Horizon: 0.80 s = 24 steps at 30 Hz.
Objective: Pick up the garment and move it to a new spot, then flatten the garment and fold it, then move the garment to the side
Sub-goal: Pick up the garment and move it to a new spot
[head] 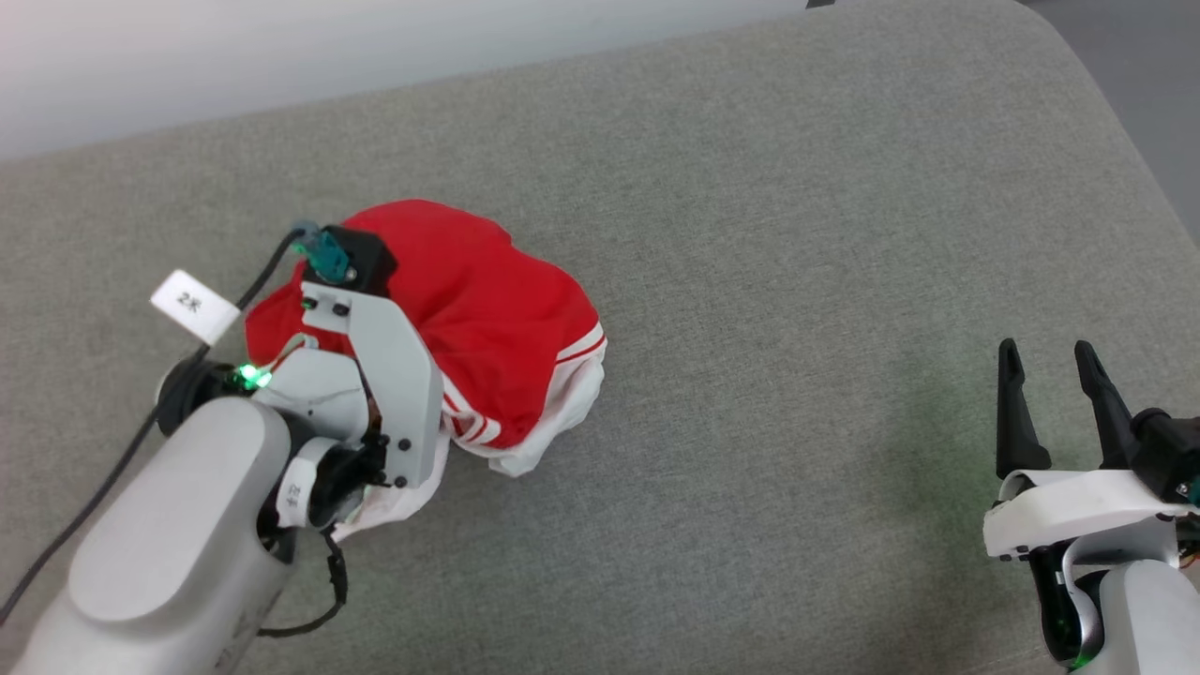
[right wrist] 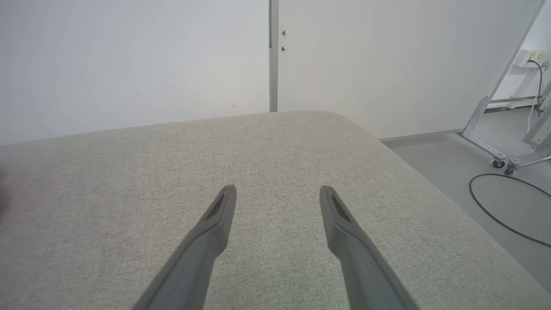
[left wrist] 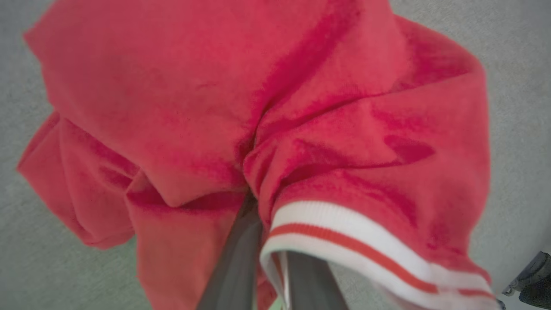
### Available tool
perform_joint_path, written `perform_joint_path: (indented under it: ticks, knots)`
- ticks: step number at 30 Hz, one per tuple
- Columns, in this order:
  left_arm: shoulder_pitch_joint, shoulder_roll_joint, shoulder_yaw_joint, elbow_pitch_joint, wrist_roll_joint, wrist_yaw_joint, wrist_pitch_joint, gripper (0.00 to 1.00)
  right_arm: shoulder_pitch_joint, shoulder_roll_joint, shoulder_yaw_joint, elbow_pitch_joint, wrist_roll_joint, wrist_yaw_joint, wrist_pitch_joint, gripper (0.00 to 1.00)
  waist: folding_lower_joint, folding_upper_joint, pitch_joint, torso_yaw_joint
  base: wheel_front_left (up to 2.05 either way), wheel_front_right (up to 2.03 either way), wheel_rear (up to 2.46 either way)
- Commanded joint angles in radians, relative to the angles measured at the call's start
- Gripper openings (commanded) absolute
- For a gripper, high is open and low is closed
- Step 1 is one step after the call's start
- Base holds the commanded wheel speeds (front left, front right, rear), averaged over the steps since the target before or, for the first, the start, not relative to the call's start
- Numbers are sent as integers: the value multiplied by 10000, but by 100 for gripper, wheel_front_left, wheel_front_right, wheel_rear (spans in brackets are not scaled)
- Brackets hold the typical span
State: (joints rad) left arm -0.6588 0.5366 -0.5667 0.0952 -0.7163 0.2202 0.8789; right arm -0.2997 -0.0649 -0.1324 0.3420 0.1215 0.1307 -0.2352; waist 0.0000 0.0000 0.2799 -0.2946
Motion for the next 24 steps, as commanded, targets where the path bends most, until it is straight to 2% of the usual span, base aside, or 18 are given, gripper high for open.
perform_joint_path:
  ticks: [1, 2, 4, 6, 7, 8, 9, 10, 13, 19, 24]
  knots:
    - [113, -62, -4, 158, -62, -82, -82, 0, -156, -2, 22, 34, 80, -1, -57, 100, 0, 0, 11, -11, 0, 0, 0]
    - [113, -88, -2, 279, -97, -105, -129, 1, -157, -1, 40, 62, 82, -1, -84, 100, 0, 0, 5, -6, 0, 0, 0]
    - [107, -92, -36, 464, -122, -201, -163, 12, -133, -34, 73, 98, 64, -1, -113, 100, 0, 0, -43, 24, 0, 0, 0]
    - [55, -132, -73, 556, -149, -296, -200, 40, -96, -91, 87, 123, 38, -1, -127, 100, 0, 0, -134, 94, 0, 0, 0]
    - [25, -131, -80, 571, -162, -354, -215, 46, -80, -112, 100, 138, 31, 1, -135, 100, 0, 0, -179, 130, 0, 0, 0]
    - [2, -127, -90, 569, -176, -390, -216, 58, -56, -133, 106, 150, 31, -1, -129, 100, 0, 0, -242, 187, 0, 0, 0]
    - [-8, -139, -85, 547, -219, -438, -232, 77, -21, -164, 126, 157, 25, -1, -132, 100, 0, 0, -308, 247, 0, 0, 0]
    - [-7, -138, -76, 513, -237, -443, -229, 92, 14, -194, 141, 159, 17, -1, -129, 100, 0, 0, -375, 313, 0, 0, 0]
    - [53, -95, -91, 358, -274, -454, -197, 100, 105, -295, 157, 107, -18, 1, -71, 100, 0, 0, -603, 553, 0, 0, 0]
    - [346, 28, 45, -255, -520, -455, -209, 100, 272, -482, 273, -56, -47, 1, 129, 100, 0, 0, -1091, 1097, 0, 0, 0]
    - [765, 248, 274, -993, -572, -410, -632, 100, 458, -606, 433, -253, -79, -1, 304, 100, 0, 0, -1544, 1562, 0, 0, 0]
